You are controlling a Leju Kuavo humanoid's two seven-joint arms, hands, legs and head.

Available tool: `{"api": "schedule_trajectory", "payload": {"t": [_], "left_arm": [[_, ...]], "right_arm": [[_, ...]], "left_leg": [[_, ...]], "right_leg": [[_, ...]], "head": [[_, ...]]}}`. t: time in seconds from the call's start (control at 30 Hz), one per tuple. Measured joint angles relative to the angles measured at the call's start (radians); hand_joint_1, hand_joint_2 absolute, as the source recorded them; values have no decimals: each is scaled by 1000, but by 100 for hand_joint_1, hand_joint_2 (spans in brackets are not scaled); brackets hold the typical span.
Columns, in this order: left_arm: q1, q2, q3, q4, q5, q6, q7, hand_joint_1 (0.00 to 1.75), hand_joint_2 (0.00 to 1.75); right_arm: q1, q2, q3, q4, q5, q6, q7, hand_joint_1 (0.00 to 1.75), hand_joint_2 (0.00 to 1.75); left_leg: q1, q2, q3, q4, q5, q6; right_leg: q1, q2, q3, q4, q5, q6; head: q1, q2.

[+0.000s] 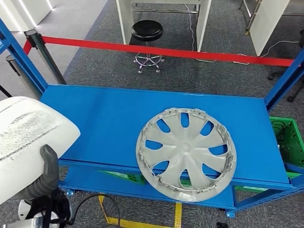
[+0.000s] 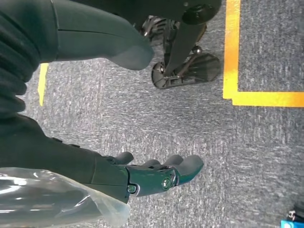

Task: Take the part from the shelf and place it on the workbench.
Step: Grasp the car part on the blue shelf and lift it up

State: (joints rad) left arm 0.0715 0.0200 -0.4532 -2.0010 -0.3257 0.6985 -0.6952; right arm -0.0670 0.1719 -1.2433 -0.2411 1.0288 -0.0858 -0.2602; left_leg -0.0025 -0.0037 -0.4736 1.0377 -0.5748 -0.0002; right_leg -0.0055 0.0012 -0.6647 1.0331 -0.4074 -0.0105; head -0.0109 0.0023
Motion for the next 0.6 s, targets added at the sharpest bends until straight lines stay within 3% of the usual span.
{"api": "schedule_trajectory", "payload": {"t": [0.07,0.13,0.17,0.23,0.3,0.33,0.37,0.4,0.47,0.53,0.6], "left_arm": [[4,-1,-6,-4,2,0,-1,175,175],[10,-2,-12,-5,3,0,-1,175,175],[13,-2,-15,-5,3,0,-1,175,175],[17,-5,-18,-5,3,0,-1,175,175],[27,-8,-19,-5,3,0,-1,175,175],[33,-8,-19,-5,2,0,-1,175,175],[39,-8,-19,-5,1,0,-1,175,175],[45,-8,-19,-5,0,0,-1,175,175],[58,-8,-19,-6,-5,0,-1,175,175],[67,-9,-19,-10,-12,0,-1,175,175],[77,-10,-18,-17,-17,0,-1,175,175]], "right_arm": [[-1,-1,-2,-2,0,14,-8,0,175],[-1,-4,-3,-2,0,26,-14,0,175],[-1,-6,-3,-3,-1,32,-16,0,175],[-1,-11,-4,-3,-1,41,-19,0,175],[0,-14,-4,-4,1,47,-22,0,175],[1,-15,-4,-4,2,47,-25,0,175],[2,-16,-4,-5,3,45,-28,0,175],[2,-17,-4,-6,3,42,-31,0,175],[3,-17,-5,-10,5,34,-38,0,175],[2,-17,-5,-11,7,28,-47,0,175],[4,-17,-5,-13,10,27,-59,0,175]], "left_leg": [[-8,1,23,-49,12,9],[-10,3,14,-54,34,19],[-9,5,8,-60,48,25],[-4,8,-13,-68,71,35],[-4,9,-40,-68,89,37],[-4,10,-53,-67,98,36],[-3,11,-65,-66,107,34],[-2,12,-75,-65,114,31],[1,12,-88,-61,123,23],[0,13,-95,-54,129,14],[-2,13,-100,-48,134,4]], "right_leg": [[-2,-2,-2,-5,15,12],[-6,-3,-2,-14,28,26],[-6,-2,-7,-10,16,31],[-7,-2,-32,54,-64,39],[-7,-2,-66,184,-154,47],[-7,-2,-73,239,-169,50],[-8,-2,-67,265,-163,53],[-8,-2,-39,251,-142,54],[-10,-3,67,120,-109,55],[-8,0,162,-14,-119,50],[-5,2,181,-52,-135,37]], "head": [[0,0],[0,0],[1,0],[5,0],[8,0],[8,0],[8,0],[9,0],[9,0],[9,0],[9,0]]}}
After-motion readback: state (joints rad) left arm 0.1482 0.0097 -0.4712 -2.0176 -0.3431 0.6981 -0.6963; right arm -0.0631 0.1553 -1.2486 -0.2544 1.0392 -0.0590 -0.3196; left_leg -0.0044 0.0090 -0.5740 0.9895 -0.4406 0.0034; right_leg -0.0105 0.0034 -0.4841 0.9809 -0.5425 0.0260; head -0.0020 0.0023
